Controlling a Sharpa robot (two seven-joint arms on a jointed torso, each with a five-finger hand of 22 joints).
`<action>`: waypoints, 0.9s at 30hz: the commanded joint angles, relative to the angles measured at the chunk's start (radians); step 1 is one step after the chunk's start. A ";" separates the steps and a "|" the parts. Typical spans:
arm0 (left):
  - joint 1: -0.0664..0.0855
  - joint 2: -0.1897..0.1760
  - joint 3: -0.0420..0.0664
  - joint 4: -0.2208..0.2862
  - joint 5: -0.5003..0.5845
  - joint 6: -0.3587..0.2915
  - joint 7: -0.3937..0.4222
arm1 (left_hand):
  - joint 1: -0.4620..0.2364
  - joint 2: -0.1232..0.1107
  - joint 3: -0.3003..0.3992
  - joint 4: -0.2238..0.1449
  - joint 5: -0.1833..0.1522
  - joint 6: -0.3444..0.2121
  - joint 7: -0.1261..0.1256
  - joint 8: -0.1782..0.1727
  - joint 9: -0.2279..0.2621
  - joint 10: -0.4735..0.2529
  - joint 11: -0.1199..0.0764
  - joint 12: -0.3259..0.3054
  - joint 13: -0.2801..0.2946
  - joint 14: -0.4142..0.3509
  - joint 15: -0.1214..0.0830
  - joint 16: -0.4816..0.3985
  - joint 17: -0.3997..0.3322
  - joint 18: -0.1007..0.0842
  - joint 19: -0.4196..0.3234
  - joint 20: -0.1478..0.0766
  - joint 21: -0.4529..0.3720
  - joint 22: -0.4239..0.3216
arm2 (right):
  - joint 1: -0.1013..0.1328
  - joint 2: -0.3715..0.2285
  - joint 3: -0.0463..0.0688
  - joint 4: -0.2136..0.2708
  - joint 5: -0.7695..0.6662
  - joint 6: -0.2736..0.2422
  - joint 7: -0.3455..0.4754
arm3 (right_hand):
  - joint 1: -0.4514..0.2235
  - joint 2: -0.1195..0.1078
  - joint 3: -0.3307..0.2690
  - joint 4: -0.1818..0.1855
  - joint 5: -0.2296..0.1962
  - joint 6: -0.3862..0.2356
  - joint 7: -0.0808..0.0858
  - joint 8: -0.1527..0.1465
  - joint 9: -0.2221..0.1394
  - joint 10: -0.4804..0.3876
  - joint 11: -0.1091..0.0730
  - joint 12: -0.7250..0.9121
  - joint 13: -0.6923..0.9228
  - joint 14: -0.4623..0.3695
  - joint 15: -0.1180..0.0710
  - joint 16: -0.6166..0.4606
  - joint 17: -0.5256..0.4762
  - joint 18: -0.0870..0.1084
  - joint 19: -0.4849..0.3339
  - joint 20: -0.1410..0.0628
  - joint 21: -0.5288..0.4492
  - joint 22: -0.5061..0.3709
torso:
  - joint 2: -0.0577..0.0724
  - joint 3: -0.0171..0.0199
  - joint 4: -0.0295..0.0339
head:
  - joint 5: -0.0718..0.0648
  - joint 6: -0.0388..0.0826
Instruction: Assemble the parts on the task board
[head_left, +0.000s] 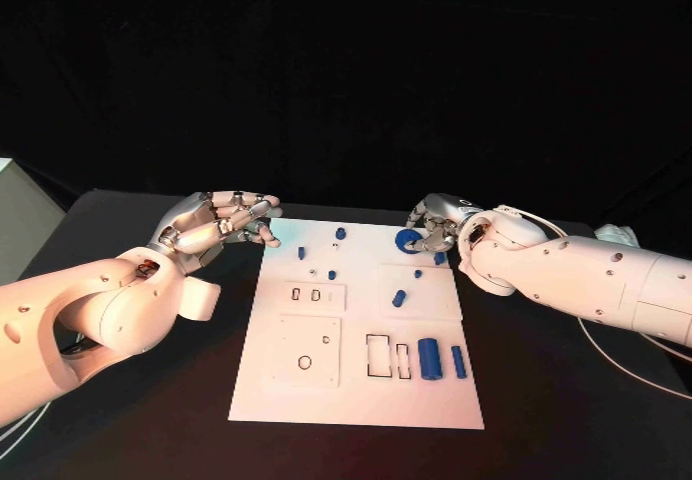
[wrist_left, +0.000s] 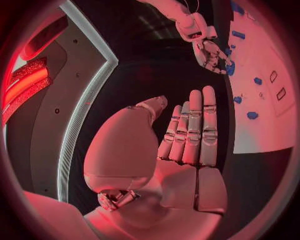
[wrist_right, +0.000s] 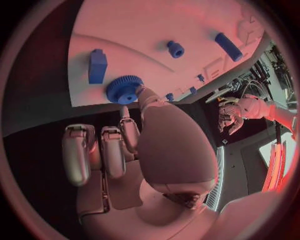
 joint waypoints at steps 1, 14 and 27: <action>0.000 0.002 0.000 0.001 -0.006 0.017 0.002 | 0.002 -0.001 0.007 0.000 -0.001 -0.003 0.006 -0.007 0.001 -0.002 0.002 -0.004 -0.001 -0.004 0.000 0.005 0.001 0.009 -0.004 -0.001 0.006 0.001 | -0.003 0.004 0.000 -0.003 0.004 0.021 -0.007 | 0.003 0.005 0.003 0.009 0.001 0.011 0.000 0.009 0.002 0.010 -0.003 0.008 0.005 0.091 0.004 0.006 0.199 -0.010 0.058 0.002 0.004 0.159 | 0.001 0.0005 -0.0017 | 0.000 -0.002; 0.001 0.000 0.000 0.000 -0.006 0.016 0.000 | 0.003 -0.001 0.008 -0.001 0.000 -0.004 0.006 -0.008 0.000 -0.004 0.003 -0.005 -0.001 -0.004 0.000 0.006 0.002 0.009 -0.005 -0.001 0.007 0.002 | -0.008 0.003 -0.001 -0.011 0.006 0.045 -0.011 | 0.008 0.012 0.018 0.015 0.006 0.025 -0.005 0.016 0.003 0.022 -0.008 0.017 0.017 0.091 0.000 0.007 0.203 -0.012 0.060 0.000 0.008 0.165 | 0.001 0.0021 -0.0029 | 0.003 -0.007; 0.001 0.000 0.000 -0.002 -0.006 0.017 -0.004 | 0.003 0.000 0.009 -0.001 0.000 -0.004 0.007 -0.008 0.000 -0.005 0.003 -0.005 -0.001 -0.005 0.001 0.007 0.002 0.009 -0.006 0.000 0.009 0.003 | -0.010 -0.003 -0.001 -0.008 0.010 0.048 -0.015 | -0.001 0.006 0.019 0.021 0.004 0.023 -0.005 0.014 0.001 0.015 -0.008 0.010 0.010 0.091 0.000 0.008 0.204 -0.011 0.058 -0.001 0.006 0.162 | 0.001 0.0025 -0.0039 | 0.002 -0.007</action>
